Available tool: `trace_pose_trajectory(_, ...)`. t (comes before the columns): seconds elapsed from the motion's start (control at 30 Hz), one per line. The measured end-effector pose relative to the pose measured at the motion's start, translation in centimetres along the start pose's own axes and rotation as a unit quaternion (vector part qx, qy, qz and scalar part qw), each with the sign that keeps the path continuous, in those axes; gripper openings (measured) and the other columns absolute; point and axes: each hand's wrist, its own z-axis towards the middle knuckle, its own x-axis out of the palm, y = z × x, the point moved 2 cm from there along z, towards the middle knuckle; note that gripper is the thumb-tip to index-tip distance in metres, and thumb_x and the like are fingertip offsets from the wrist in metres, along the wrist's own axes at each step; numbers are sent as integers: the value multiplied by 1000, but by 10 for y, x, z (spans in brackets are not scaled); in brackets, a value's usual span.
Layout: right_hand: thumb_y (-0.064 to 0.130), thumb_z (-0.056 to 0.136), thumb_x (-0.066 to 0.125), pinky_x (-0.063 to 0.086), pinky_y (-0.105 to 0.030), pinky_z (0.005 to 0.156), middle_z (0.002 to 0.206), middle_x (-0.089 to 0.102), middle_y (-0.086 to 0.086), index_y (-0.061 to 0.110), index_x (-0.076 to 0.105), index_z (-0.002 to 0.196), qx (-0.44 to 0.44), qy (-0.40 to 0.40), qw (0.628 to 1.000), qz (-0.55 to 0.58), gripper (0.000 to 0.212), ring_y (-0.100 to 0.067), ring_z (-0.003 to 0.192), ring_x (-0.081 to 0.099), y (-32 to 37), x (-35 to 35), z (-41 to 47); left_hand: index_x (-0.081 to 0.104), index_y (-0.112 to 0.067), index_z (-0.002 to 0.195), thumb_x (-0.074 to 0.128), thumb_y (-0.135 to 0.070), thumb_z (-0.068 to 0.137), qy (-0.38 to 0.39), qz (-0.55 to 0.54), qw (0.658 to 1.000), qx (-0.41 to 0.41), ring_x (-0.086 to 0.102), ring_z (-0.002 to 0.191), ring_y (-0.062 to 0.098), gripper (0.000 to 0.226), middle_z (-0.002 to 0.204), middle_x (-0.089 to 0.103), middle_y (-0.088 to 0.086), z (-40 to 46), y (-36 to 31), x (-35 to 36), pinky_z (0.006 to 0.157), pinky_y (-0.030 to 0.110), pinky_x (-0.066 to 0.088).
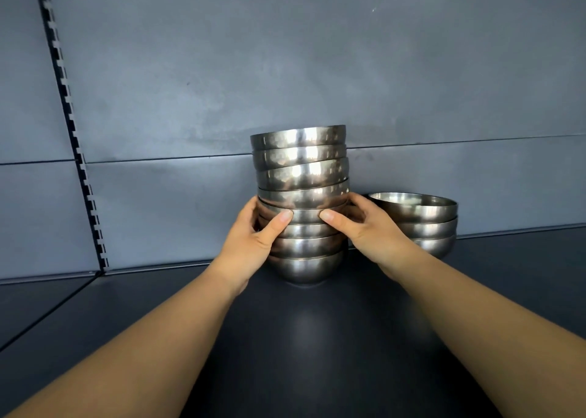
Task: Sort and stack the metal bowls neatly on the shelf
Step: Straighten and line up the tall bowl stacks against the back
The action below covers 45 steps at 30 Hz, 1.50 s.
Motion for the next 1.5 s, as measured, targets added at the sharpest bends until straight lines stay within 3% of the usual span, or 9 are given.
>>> trace_pose_trajectory(0.1,40,70,72,47,-10,73,99,67,15,33,61,98,13,15,1000,-3,30,1,95,62,2,1,-2,49,-22,125,65,-53,56,-7,20,1000,-17,58,112,14,77,119,62,1,1,-3,-2,100,32,44)
trace_pose_trajectory(0.17,50,62,73,46,-19,89,119,62,16,34,54,120,16,19,1000,9,64,-2,111,56,5,0,0,37,-22,138,63,-58,54,-22,10,999,-27,56,114,9,94,124,58,-6,4,-8,-3,101,29,42)
trace_pose_trajectory(0.23,56,58,71,41,-31,101,132,54,11,31,46,131,24,8,999,32,81,-6,120,51,12,-1,1,51,-25,124,61,-57,58,-18,18,1000,-1,61,102,-2,74,109,66,-16,8,-14,-1,88,16,47)
trace_pose_trajectory(0.37,40,74,67,48,-19,83,110,68,11,27,63,108,-12,-12,999,48,37,-1,100,63,19,4,3,61,-28,95,64,-49,66,-23,32,999,10,65,84,-6,36,89,71,-17,12,-17,5,70,8,48)
trace_pose_trajectory(0.63,30,79,67,50,-17,79,105,70,8,24,64,101,-19,-19,997,76,23,-4,98,65,12,7,7,59,-22,97,63,-28,79,-14,6,999,42,65,80,-7,20,80,71,-21,14,-20,3,66,6,47)
trace_pose_trajectory(0.83,30,78,67,50,-13,73,104,70,11,27,64,101,-11,-17,997,81,23,0,96,64,10,6,8,60,-21,101,64,-38,68,-7,-2,999,51,65,86,-4,37,92,70,-12,15,-22,3,71,9,48)
trace_pose_trajectory(1.17,30,79,67,47,-22,88,110,67,10,28,61,106,-12,-19,997,67,27,-2,101,62,8,10,7,58,-23,106,60,-46,69,-3,21,998,65,64,93,-3,43,96,69,-14,13,-18,3,76,9,48)
trace_pose_trajectory(1.37,49,70,69,35,-22,97,143,41,5,17,32,141,14,-60,996,57,86,-8,128,41,21,2,14,56,-28,109,54,-49,82,-15,27,999,39,65,91,-5,35,96,70,-17,19,-26,5,70,8,49)
trace_pose_trajectory(1.5,42,76,66,45,-16,81,107,64,19,26,59,114,-6,-46,997,66,42,1,99,60,29,4,19,54,-29,94,54,-38,87,-32,42,998,43,63,74,-12,12,75,67,-28,23,-24,6,61,5,46)
